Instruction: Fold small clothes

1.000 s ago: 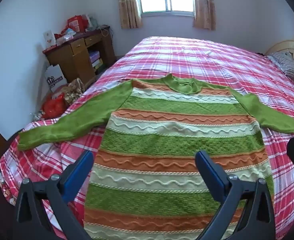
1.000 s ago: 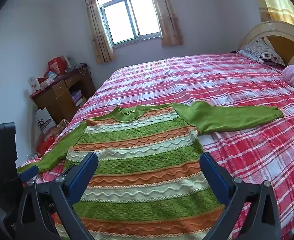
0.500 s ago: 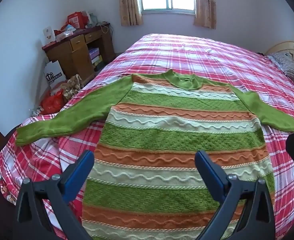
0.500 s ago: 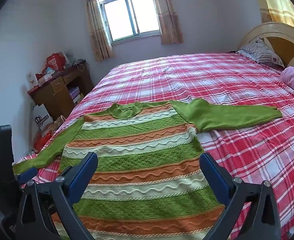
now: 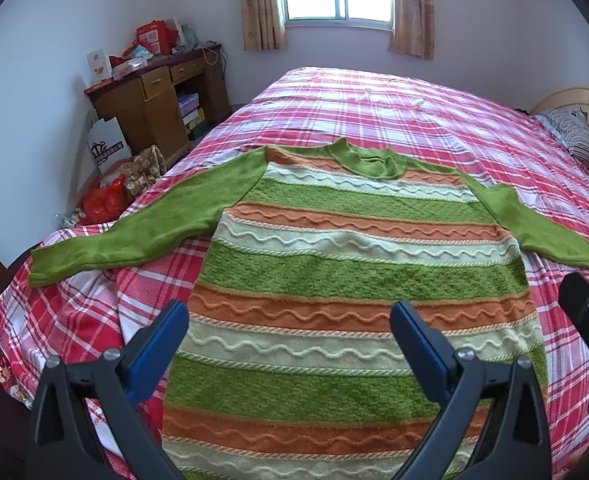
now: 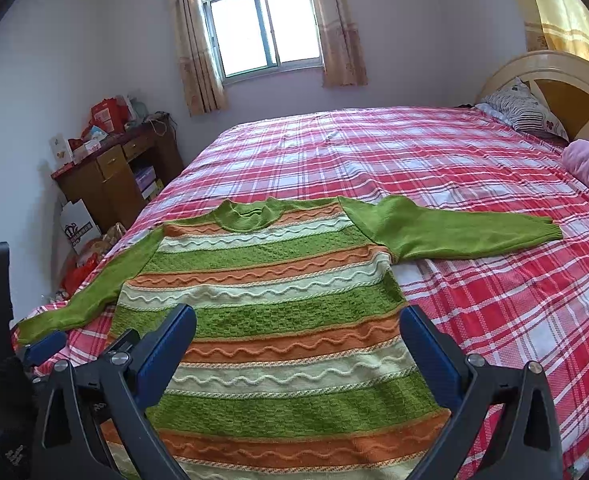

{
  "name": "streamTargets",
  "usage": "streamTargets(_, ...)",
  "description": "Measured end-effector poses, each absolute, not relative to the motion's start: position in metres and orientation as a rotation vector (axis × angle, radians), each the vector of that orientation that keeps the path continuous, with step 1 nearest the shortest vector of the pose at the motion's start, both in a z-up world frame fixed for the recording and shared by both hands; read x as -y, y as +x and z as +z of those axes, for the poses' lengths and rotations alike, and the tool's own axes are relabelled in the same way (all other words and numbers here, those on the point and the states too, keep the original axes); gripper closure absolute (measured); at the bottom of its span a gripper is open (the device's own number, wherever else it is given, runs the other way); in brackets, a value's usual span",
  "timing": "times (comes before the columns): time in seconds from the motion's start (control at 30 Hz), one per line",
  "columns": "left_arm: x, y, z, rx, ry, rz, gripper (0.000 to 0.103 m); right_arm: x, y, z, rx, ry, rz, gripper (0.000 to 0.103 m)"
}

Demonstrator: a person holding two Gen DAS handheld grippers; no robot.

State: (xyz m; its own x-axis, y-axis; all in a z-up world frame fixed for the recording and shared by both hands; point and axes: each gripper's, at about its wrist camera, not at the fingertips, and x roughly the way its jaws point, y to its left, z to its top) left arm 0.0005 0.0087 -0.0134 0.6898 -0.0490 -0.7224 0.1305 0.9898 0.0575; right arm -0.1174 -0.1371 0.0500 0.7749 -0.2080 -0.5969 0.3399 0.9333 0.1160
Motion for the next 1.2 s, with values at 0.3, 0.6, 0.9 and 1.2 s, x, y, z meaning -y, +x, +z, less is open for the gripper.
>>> streamTargets(0.3,-0.01,-0.003,-0.012,-0.791,0.109,-0.099,0.0,0.135,-0.117,0.047,-0.613,0.193,-0.332,0.001)
streamTargets(0.6,-0.013,-0.003,-0.011,-0.791,0.099,-0.109,0.0,0.126,-0.117,0.05,-0.581,0.116,-0.356,0.001)
streamTargets(0.9,-0.015,-0.002,-0.013,-0.792,0.097,-0.111,0.0,0.13,-0.113,0.043,-0.614,0.146,-0.342,0.001)
streamTargets(1.2,-0.015,-0.003,-0.015,-0.797,0.094,-0.112,0.0,0.13,-0.113,0.043,-0.616,0.156,-0.336,0.001)
